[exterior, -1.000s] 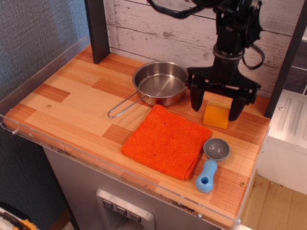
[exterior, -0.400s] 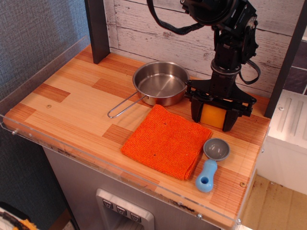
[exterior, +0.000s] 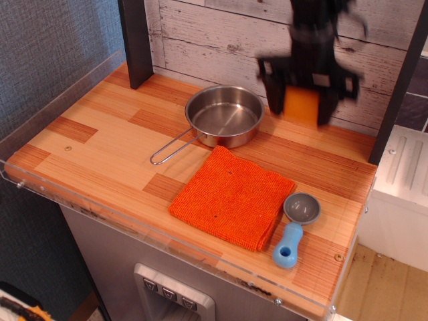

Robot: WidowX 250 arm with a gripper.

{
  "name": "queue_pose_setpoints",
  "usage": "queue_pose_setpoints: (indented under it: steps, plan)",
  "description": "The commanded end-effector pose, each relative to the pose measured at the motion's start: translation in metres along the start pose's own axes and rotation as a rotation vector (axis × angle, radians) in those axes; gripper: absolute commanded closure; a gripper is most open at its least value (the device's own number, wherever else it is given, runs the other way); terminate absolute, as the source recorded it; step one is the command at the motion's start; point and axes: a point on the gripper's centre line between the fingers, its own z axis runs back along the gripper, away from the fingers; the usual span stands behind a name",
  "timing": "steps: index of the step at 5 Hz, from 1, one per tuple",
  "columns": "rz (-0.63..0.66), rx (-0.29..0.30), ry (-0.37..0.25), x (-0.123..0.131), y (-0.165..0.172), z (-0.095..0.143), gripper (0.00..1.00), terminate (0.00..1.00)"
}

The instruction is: Place cheese on top of orange cloth.

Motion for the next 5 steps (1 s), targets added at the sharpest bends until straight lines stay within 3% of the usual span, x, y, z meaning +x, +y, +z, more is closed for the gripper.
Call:
queue_pose_setpoints:
  steps: [1,2,4,5]
  plan:
    - [-0.063,-0.027,0.023,-0.062,0.019,0.041,1.00,0.00]
    - [-0.077,-0.027,0.078,-0.085,0.026,0.025,1.00,0.00]
    - [-0.079,0.011,0.132,-0.093,0.043,-0.001,1.00,0.00]
    - [-0.079,0.036,0.167,-0.096,0.045,-0.009,0.00,0.00]
